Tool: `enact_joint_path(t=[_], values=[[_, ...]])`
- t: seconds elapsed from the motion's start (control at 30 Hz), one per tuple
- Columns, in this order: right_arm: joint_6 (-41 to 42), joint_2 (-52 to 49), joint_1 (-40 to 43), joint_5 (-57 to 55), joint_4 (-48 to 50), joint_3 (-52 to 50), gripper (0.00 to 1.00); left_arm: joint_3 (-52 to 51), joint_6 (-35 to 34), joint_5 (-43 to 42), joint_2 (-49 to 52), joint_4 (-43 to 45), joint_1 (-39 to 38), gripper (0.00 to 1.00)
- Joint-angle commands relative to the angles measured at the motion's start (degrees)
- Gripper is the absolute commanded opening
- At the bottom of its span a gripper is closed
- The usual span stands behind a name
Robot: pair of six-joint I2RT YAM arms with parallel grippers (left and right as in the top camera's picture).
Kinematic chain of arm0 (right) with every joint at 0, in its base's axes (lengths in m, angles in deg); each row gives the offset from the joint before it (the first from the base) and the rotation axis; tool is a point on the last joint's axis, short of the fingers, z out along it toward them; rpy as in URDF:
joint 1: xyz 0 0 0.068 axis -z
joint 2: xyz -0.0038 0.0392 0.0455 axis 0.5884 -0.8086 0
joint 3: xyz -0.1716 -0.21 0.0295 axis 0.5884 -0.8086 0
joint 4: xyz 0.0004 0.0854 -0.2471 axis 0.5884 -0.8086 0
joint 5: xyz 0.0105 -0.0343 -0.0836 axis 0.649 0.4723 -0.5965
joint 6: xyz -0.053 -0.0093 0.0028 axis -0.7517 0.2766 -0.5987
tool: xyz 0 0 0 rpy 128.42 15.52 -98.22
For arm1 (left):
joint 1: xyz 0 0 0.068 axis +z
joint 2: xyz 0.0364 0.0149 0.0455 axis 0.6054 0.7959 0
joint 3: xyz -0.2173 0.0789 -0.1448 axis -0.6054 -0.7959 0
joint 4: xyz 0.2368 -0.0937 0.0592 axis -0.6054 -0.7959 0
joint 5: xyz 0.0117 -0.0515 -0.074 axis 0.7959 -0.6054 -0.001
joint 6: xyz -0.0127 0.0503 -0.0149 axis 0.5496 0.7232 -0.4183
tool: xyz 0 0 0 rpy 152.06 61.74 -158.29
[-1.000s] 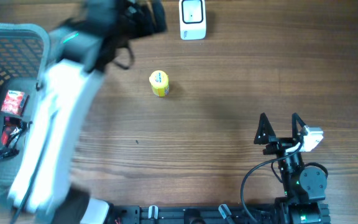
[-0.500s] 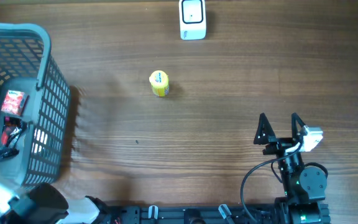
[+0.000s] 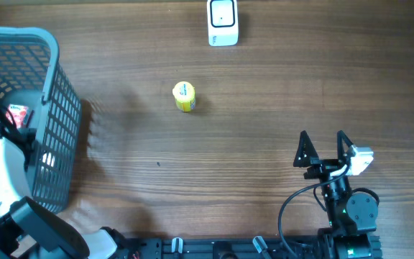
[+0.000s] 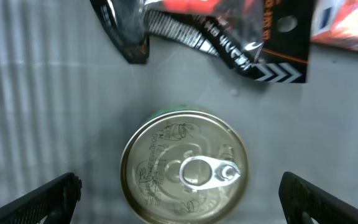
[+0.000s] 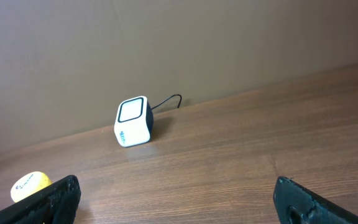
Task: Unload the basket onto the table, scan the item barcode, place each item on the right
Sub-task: 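Return the left gripper into the basket and grasp the round tin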
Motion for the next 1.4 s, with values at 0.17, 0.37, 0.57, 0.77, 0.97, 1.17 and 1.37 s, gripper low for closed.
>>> enact_joint_path(t=[0.17, 0.37, 0.57, 0.77, 0.97, 1.17, 1.37], values=[[-1.0, 0.3, -0.3, 0.3, 0.2, -0.1, 1.0, -3.5, -0.5, 1.4, 0.1, 6.8, -0.3, 1.0], [-1.0, 0.3, -0.3, 0.3, 0.2, -0.1, 1.0, -3.5, -0.5, 1.4, 4.3, 9.3, -0.3, 1.0], [-1.0, 0.3, -0.3, 0.3, 0.2, -0.1, 1.0, -3.5, -0.5, 1.2, 9.6, 10.1, -0.3, 1.0], [-1.0, 0.3, -0.3, 0.3, 0.2, -0.1, 1.0, -3.5, -0.5, -0.3, 9.9, 10.3, -0.3, 0.81], [-1.0, 0.3, -0.3, 0.3, 0.2, -0.1, 1.0, -3.5, -0.5, -3.0, 9.9, 8.7, -0.3, 0.71], [-1.0, 0.3, -0.3, 0.3, 0.2, -0.1, 1.0, -3.1, -0.5, -4.2, 9.9, 7.3, -0.3, 0.6], [-1.0, 0.3, -0.3, 0.3, 0.2, -0.1, 1.0, 5.3, -0.5, -5.5, 7.7, 1.8, -0.3, 0.59]])
